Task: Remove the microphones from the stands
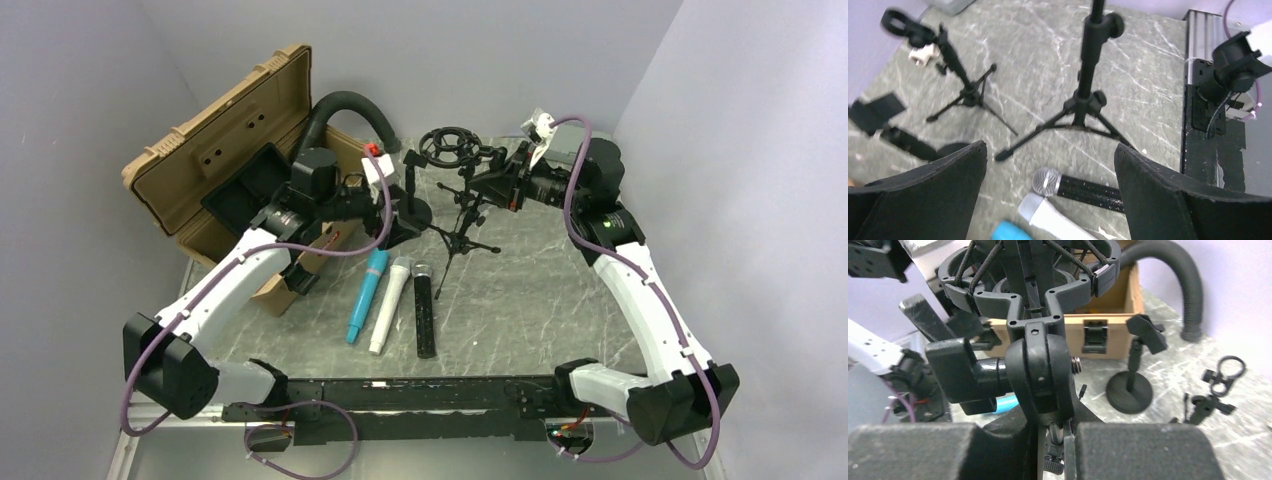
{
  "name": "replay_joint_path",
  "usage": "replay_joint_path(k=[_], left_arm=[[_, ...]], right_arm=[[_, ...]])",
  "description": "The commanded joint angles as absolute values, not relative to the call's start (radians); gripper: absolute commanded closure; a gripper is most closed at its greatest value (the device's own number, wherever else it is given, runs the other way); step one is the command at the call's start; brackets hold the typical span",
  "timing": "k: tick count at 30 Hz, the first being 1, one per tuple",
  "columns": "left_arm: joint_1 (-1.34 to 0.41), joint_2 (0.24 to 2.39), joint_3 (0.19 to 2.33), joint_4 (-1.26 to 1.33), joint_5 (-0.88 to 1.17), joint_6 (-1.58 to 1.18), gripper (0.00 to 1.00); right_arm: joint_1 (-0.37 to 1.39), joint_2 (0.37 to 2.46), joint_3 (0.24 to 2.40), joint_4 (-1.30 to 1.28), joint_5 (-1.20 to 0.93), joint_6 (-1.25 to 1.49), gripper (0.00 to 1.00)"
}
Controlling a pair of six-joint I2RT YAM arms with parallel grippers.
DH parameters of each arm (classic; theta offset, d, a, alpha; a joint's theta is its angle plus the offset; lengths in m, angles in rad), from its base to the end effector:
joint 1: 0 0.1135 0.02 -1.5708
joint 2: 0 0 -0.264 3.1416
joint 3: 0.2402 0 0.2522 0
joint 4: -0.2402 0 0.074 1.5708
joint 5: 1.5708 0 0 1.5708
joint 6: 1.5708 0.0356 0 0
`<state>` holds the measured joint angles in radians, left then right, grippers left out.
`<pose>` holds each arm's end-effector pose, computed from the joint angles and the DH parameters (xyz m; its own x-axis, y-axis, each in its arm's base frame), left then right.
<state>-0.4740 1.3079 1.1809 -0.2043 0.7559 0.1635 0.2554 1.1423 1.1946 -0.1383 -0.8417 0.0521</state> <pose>0.2526 -0.1570 0.3644 -0.1375 0.2037 -0.9693 0.9443 0.3225 -0.0662 0.2344 0.0886 0.4180 -0.1292 0.0021 -0.9916 -0.8817 0.4574 0.1159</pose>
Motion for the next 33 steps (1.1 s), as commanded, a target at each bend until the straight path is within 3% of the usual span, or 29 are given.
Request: replay_joint_path(k=[1, 13, 29, 33], left_arm=[[-0.549, 1.318, 1.248, -0.126, 0.798, 0.267, 0.01], [-0.683, 1.414, 1.263, -0.042, 0.839, 0.255, 0.07], [-0.712, 1.482, 1.298, -0.12, 1.058, 0.193, 0.49], [-0.714, 1.503, 1.319, -0.121, 1.077, 0.161, 0.69]], right_arm=[[0.253, 1.147, 1.267, 0.028, -0.986, 0.208, 1.0], [0.252, 1.157, 1.215, 0.319, -1.19, 0.459, 1.0], [0.238, 1.137, 1.162, 0.445, -1.222, 0.535, 1.0], [0.234, 1.127, 1.15, 0.44, -1.215, 0.522, 1.0]])
